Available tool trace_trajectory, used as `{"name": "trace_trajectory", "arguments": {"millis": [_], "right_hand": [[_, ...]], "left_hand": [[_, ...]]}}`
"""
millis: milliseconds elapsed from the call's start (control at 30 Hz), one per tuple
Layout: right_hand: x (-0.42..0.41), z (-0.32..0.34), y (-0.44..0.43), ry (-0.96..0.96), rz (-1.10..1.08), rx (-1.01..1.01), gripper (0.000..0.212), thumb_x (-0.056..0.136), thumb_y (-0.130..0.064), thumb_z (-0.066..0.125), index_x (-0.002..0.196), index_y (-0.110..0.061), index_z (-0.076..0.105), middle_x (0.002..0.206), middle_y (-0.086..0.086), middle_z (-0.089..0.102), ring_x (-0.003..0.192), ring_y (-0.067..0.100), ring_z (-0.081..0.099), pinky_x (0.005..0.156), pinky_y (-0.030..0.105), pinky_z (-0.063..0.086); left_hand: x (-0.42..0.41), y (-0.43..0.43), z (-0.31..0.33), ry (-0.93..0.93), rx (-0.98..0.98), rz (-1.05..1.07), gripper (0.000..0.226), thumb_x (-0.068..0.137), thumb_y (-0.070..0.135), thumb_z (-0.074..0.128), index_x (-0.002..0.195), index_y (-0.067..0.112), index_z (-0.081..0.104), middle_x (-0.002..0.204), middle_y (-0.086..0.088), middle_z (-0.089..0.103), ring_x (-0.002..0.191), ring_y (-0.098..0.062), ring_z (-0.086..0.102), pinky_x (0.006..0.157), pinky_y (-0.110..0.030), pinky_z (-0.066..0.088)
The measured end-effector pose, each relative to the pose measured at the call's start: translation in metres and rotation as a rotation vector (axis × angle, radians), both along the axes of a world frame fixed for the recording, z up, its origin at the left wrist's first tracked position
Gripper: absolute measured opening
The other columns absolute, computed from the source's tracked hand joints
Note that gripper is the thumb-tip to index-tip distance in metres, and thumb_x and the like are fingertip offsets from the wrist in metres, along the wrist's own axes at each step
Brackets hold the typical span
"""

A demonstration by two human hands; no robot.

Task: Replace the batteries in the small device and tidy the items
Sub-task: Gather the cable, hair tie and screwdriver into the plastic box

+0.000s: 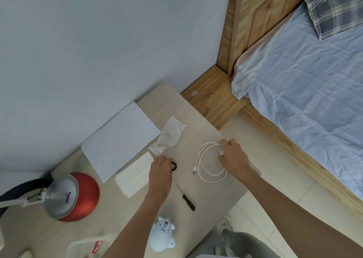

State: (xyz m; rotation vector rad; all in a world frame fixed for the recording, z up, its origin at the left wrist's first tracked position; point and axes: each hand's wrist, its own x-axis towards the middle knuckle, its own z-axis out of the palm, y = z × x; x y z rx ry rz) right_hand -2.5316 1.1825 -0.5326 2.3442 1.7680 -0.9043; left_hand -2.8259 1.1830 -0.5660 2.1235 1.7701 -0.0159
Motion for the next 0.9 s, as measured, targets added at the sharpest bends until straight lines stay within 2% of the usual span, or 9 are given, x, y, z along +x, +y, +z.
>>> {"name": "trace_trajectory", "arguments": {"millis": [100, 267, 433, 600, 700, 767, 900], "right_hand": [[-0.001, -0.009, 0.0, 0.014, -0.024, -0.001, 0.044, 0.1, -0.025, 0.062, 0.142, -0.022, 0.049, 0.127, 0.01, 0.048, 0.112, 0.032, 0.057, 0.08, 0.043, 0.057], [-0.004, -0.02, -0.004, 0.082, -0.114, 0.019, 0.037, 0.099, -0.011, 0.058, 0.134, -0.022, 0.05, 0.117, 0.009, 0.049, 0.084, 0.035, 0.065, 0.078, 0.051, 0.06], [-0.009, -0.025, -0.009, 0.13, -0.171, 0.062, 0.029, 0.098, -0.005, 0.059, 0.122, -0.021, 0.057, 0.114, 0.009, 0.057, 0.095, 0.035, 0.064, 0.084, 0.046, 0.056], [-0.007, -0.032, -0.016, 0.19, -0.224, 0.091, 0.023, 0.097, -0.004, 0.062, 0.115, -0.017, 0.063, 0.107, 0.006, 0.06, 0.095, 0.028, 0.061, 0.081, 0.036, 0.047], [-0.002, -0.033, -0.02, 0.225, -0.289, 0.097, 0.015, 0.094, -0.007, 0.069, 0.104, -0.018, 0.066, 0.098, 0.004, 0.065, 0.087, 0.026, 0.062, 0.075, 0.034, 0.046], [0.0, -0.033, -0.023, 0.245, -0.323, 0.09, 0.014, 0.091, -0.01, 0.074, 0.098, -0.019, 0.066, 0.093, 0.004, 0.07, 0.083, 0.026, 0.065, 0.072, 0.036, 0.05], [0.0, -0.028, -0.028, 0.267, -0.373, 0.093, 0.015, 0.089, -0.011, 0.077, 0.096, -0.02, 0.067, 0.089, 0.004, 0.074, 0.081, 0.027, 0.068, 0.072, 0.038, 0.056]], "left_hand": [[-0.001, 0.0, -0.005, -0.036, -0.005, 0.002, 0.019, 0.092, 0.002, 0.07, 0.094, 0.021, 0.067, 0.094, 0.007, 0.053, 0.086, -0.017, 0.049, 0.076, -0.033, 0.051], [-0.002, 0.002, -0.01, -0.065, -0.053, 0.013, 0.026, 0.088, -0.002, 0.069, 0.093, 0.022, 0.057, 0.094, 0.008, 0.046, 0.084, -0.015, 0.05, 0.069, -0.032, 0.053], [-0.003, 0.003, -0.014, -0.09, -0.066, 0.011, 0.033, 0.085, -0.005, 0.066, 0.091, 0.023, 0.05, 0.093, 0.008, 0.045, 0.082, -0.015, 0.048, 0.069, -0.032, 0.053], [-0.003, 0.001, -0.012, -0.134, -0.066, 0.024, 0.034, 0.084, -0.01, 0.062, 0.092, 0.022, 0.052, 0.096, 0.008, 0.048, 0.086, -0.015, 0.051, 0.073, -0.036, 0.056], [-0.001, -0.002, -0.003, -0.194, -0.025, 0.037, 0.032, 0.089, -0.013, 0.056, 0.102, 0.016, 0.062, 0.102, 0.002, 0.055, 0.092, -0.017, 0.053, 0.079, -0.034, 0.055], [-0.002, -0.004, 0.002, -0.222, -0.009, 0.054, 0.03, 0.095, -0.009, 0.056, 0.11, 0.014, 0.065, 0.108, 0.001, 0.057, 0.099, -0.017, 0.054, 0.083, -0.032, 0.054], [-0.001, -0.01, 0.012, -0.185, -0.013, 0.062, 0.034, 0.097, -0.008, 0.056, 0.122, 0.012, 0.07, 0.11, -0.001, 0.057, 0.106, -0.019, 0.053, 0.087, -0.028, 0.053]]}}
